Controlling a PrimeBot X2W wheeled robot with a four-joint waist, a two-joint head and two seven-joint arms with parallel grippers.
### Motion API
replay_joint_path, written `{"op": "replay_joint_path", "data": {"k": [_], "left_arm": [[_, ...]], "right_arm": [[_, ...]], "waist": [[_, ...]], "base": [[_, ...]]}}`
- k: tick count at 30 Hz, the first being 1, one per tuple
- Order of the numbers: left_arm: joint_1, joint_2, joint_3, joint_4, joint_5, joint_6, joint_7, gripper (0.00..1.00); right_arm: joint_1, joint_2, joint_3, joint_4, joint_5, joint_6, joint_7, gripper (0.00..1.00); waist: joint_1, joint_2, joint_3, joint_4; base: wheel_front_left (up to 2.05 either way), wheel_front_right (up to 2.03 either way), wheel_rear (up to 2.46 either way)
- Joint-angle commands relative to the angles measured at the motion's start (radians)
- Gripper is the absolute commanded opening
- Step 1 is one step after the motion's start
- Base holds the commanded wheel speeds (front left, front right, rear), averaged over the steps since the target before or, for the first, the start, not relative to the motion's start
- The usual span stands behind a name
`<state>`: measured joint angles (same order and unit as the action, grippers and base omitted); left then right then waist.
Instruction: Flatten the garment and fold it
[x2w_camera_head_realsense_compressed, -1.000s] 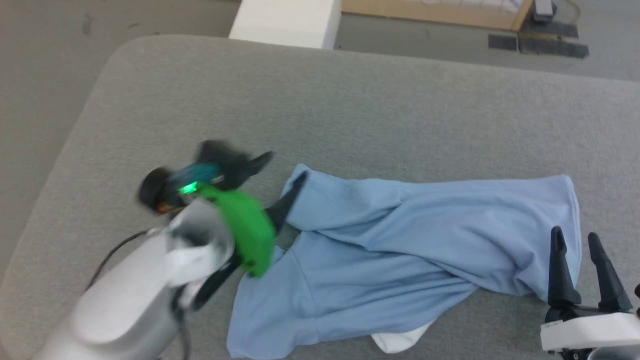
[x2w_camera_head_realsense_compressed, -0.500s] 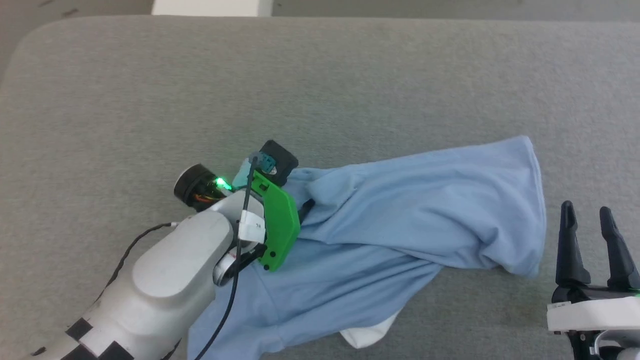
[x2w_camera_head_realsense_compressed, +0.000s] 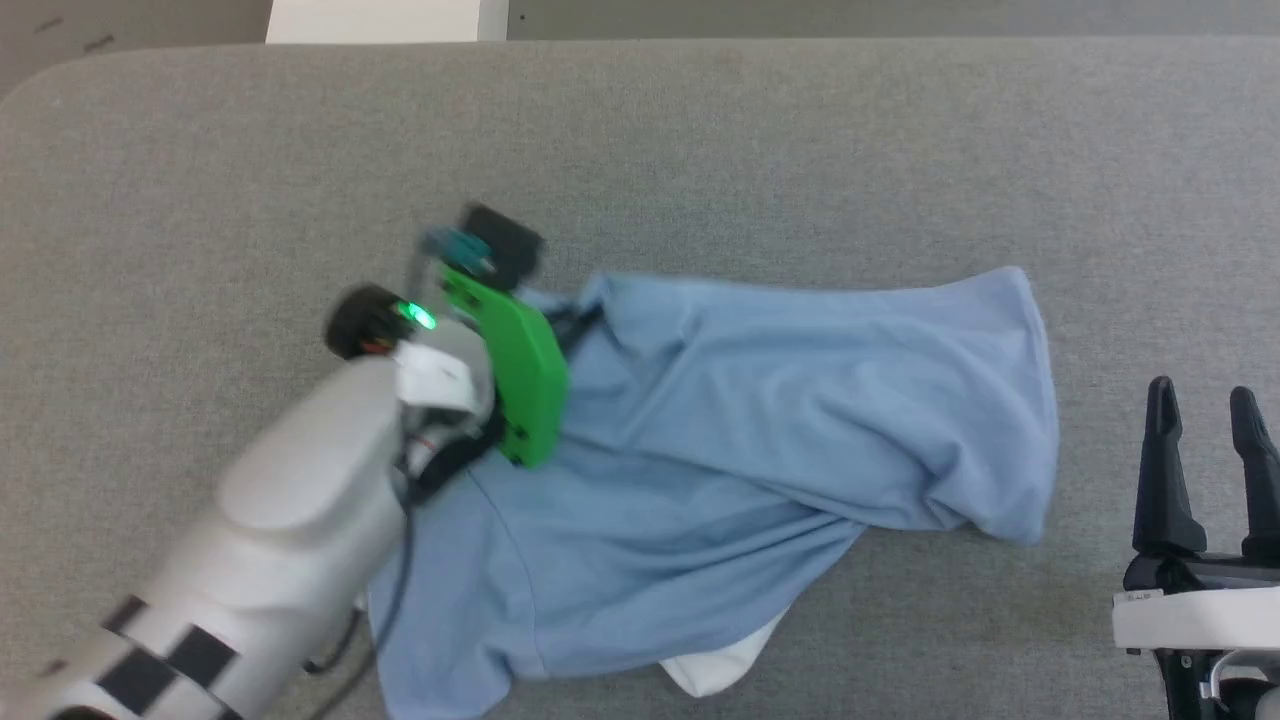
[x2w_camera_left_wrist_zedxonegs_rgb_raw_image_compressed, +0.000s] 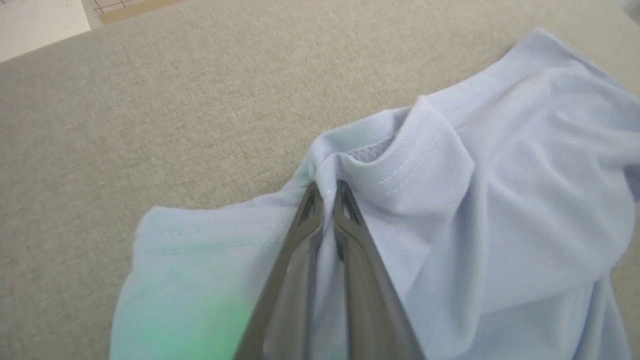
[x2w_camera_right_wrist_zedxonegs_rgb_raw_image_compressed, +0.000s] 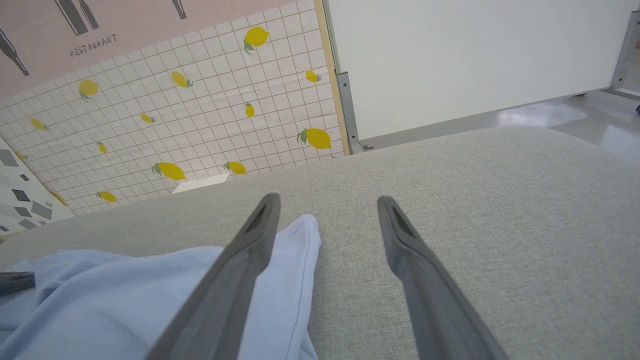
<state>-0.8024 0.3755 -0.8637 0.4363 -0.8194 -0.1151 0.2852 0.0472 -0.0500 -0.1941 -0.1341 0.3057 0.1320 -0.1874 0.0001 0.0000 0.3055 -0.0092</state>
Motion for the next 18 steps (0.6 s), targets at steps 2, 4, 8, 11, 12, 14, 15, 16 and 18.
{"op": "replay_joint_path", "data": {"k": [2,4,8,11,12,14,15,16,18], "left_arm": [[-0.047,0.043,0.029,-0.026,-0.033,-0.008,0.013,0.0],[-0.081,0.077,0.074,-0.062,-0.068,-0.008,0.017,0.0],[-0.14,0.123,0.13,-0.087,-0.067,0.016,0.001,0.0],[-0.171,0.144,0.159,-0.069,-0.055,0.046,-0.016,0.0],[-0.176,0.145,0.165,-0.055,-0.054,0.056,-0.019,0.0],[-0.183,0.147,0.172,-0.023,-0.055,0.073,-0.015,0.0],[-0.183,0.143,0.173,-0.005,-0.057,0.079,-0.016,0.0],[-0.182,0.138,0.171,0.007,-0.057,0.083,-0.016,0.19],[-0.178,0.123,0.171,0.029,-0.058,0.087,-0.029,1.0]], "right_arm": [[-0.013,0.0,0.003,-0.016,-0.002,-0.001,0.005,1.0],[-0.006,0.0,0.004,-0.019,0.005,-0.001,0.008,1.0],[-0.012,0.0,0.016,-0.024,0.014,-0.001,0.003,1.0],[-0.023,0.0,0.024,-0.018,0.022,-0.001,-0.006,1.0],[-0.028,0.0,0.026,-0.015,0.023,-0.001,-0.009,1.0],[-0.039,0.0,0.033,-0.008,0.028,-0.001,-0.016,1.0],[-0.044,0.0,0.036,-0.004,0.031,-0.001,-0.021,1.0],[-0.048,0.0,0.037,0.0,0.033,-0.001,-0.024,1.0],[-0.053,0.0,0.038,0.007,0.036,-0.001,-0.032,1.0]], "waist": [[-0.0001,0.0,-0.007,-0.011],[-0.0001,0.0,0.015,-0.026],[-0.0001,0.0,0.074,-0.059],[-0.0001,0.0,0.124,-0.088],[-0.0001,0.0,0.135,-0.095],[-0.0001,0.0,0.165,-0.113],[-0.0001,0.0,0.178,-0.121],[-0.0001,0.0,0.186,-0.126],[-0.0001,0.0,0.2,-0.131]], "base": [[0.0,0.0,0.0],[0.0,0.0,0.0],[0.0,0.0,0.0],[0.0,0.0,0.0],[0.0,0.0,0.0],[0.0,0.0,0.0],[0.0,0.0,0.0],[0.0,0.0,0.0],[0.0,0.0,0.0]]}}
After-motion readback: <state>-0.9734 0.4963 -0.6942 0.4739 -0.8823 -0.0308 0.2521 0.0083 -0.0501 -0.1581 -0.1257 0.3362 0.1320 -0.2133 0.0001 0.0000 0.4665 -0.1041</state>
